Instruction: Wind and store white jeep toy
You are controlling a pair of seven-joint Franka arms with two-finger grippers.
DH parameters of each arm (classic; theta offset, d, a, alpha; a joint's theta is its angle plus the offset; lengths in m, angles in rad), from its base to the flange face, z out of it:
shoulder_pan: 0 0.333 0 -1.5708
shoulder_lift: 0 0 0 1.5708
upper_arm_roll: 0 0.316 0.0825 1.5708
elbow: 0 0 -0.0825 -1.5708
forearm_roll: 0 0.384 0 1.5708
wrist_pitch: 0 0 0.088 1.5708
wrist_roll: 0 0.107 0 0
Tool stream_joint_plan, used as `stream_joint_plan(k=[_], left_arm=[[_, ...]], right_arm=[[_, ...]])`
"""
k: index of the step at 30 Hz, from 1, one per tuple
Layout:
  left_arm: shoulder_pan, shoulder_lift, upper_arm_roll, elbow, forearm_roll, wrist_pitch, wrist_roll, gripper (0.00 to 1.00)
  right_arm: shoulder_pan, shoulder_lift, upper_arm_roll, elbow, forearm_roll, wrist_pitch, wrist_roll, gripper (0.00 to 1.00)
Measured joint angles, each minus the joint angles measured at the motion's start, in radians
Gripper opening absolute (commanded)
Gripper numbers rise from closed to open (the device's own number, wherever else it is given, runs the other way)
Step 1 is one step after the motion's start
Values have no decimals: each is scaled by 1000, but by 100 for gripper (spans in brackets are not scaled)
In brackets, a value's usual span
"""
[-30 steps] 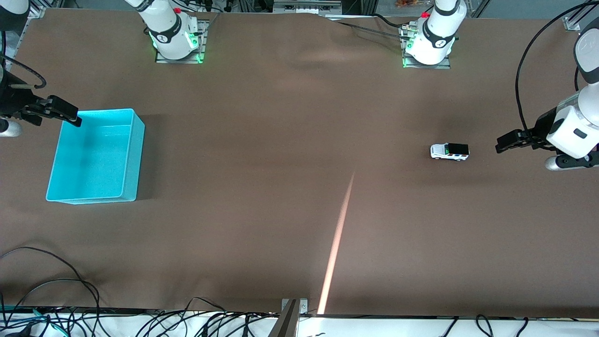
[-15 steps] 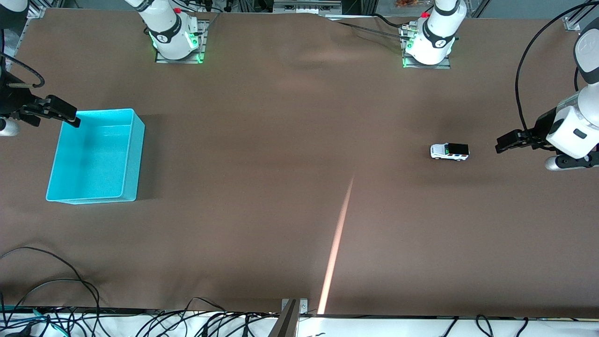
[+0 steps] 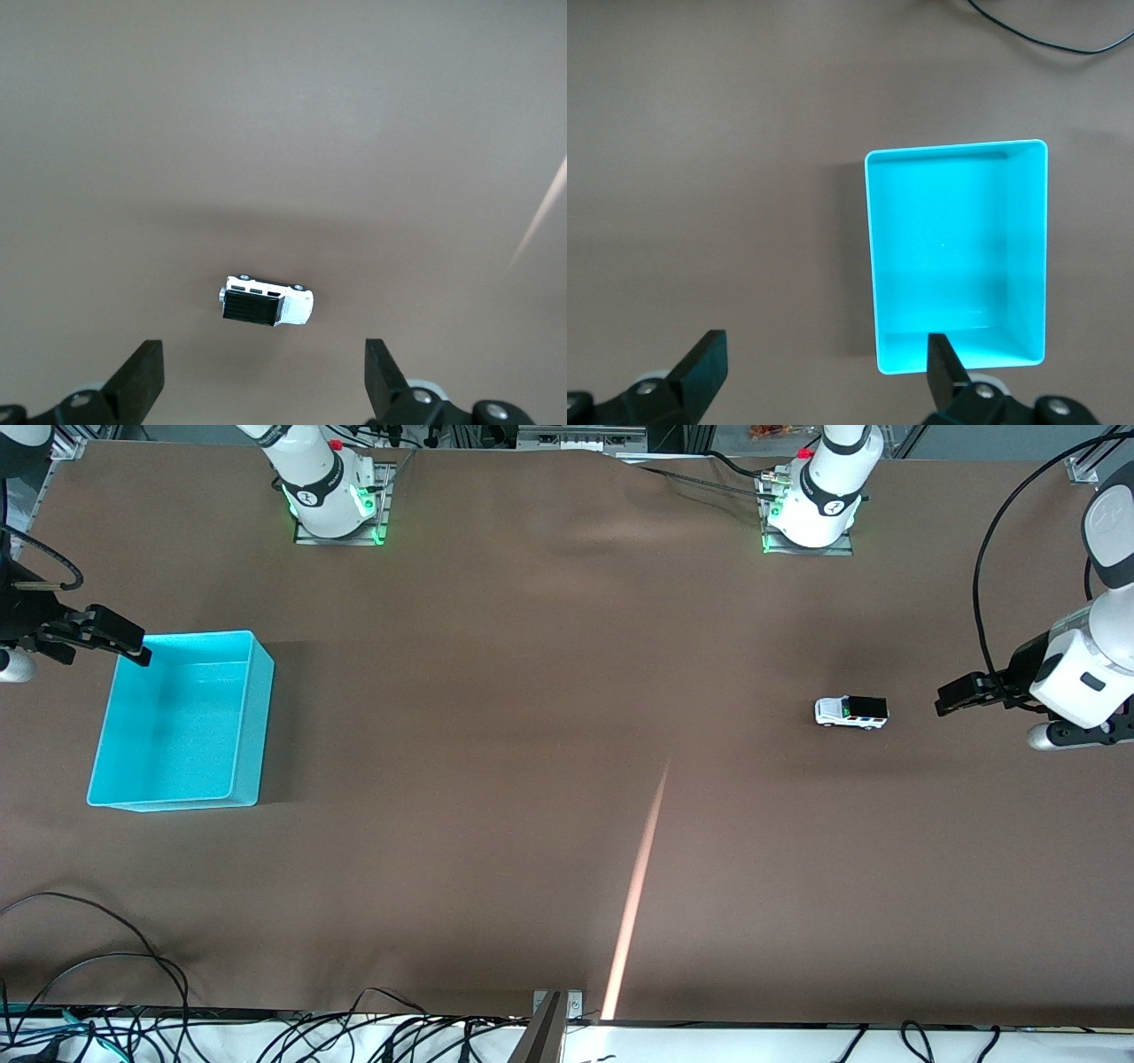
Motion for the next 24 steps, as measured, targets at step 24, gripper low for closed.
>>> stream_joint_plan(k=[24], left_arm=[[-24, 90, -18, -105, 0, 17, -903, 100]], right_arm=[[0, 2, 0, 0, 0, 0, 0, 100]])
